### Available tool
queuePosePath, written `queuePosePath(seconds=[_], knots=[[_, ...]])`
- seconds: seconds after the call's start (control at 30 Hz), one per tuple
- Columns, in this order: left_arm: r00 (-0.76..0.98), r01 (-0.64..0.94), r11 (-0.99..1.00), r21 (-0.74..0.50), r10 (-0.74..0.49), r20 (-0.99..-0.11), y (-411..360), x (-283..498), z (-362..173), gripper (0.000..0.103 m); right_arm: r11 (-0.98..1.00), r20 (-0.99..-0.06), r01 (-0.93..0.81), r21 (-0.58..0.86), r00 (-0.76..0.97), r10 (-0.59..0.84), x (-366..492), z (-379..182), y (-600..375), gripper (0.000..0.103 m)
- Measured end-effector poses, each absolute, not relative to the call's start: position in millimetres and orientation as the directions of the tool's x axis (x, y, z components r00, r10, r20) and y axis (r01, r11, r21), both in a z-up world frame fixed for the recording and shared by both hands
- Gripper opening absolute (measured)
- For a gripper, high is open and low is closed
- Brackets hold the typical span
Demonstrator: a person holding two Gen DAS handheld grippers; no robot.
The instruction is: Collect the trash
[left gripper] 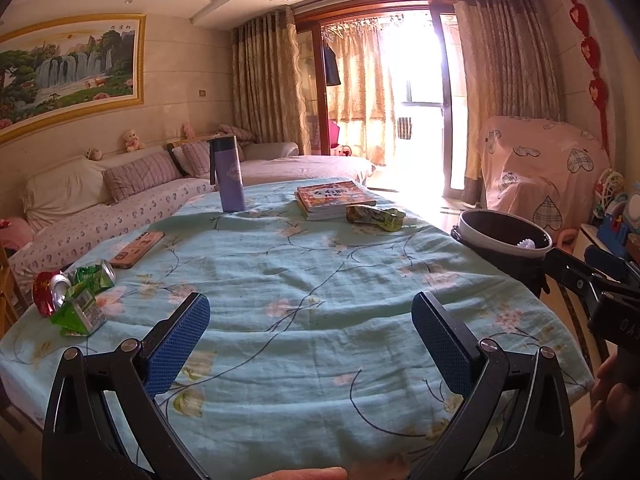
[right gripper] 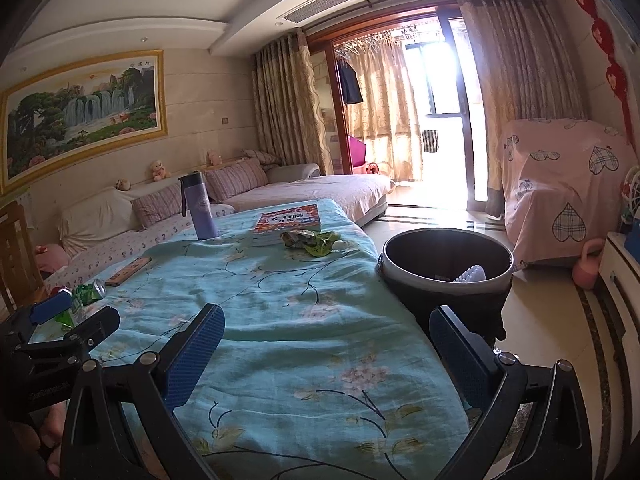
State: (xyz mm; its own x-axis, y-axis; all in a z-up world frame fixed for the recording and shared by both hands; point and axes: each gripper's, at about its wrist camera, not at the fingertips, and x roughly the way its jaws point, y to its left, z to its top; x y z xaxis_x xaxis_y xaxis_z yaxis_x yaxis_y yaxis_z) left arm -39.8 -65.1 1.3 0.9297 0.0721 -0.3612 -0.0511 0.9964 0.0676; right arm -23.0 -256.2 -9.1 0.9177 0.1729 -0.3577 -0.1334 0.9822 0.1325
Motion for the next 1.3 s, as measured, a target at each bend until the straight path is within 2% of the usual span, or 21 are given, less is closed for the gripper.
queuePosePath(seconds=[1.3], knots=[[0.929, -0.044, 0.997, 0.064, 0.065, -0.364, -64.5, -42.7, 1.9, 0.103, 0.979, -0.351, -0.14, 0.149, 0.918, 0.185, -24.6, -5.9, -256.7, 0.103]])
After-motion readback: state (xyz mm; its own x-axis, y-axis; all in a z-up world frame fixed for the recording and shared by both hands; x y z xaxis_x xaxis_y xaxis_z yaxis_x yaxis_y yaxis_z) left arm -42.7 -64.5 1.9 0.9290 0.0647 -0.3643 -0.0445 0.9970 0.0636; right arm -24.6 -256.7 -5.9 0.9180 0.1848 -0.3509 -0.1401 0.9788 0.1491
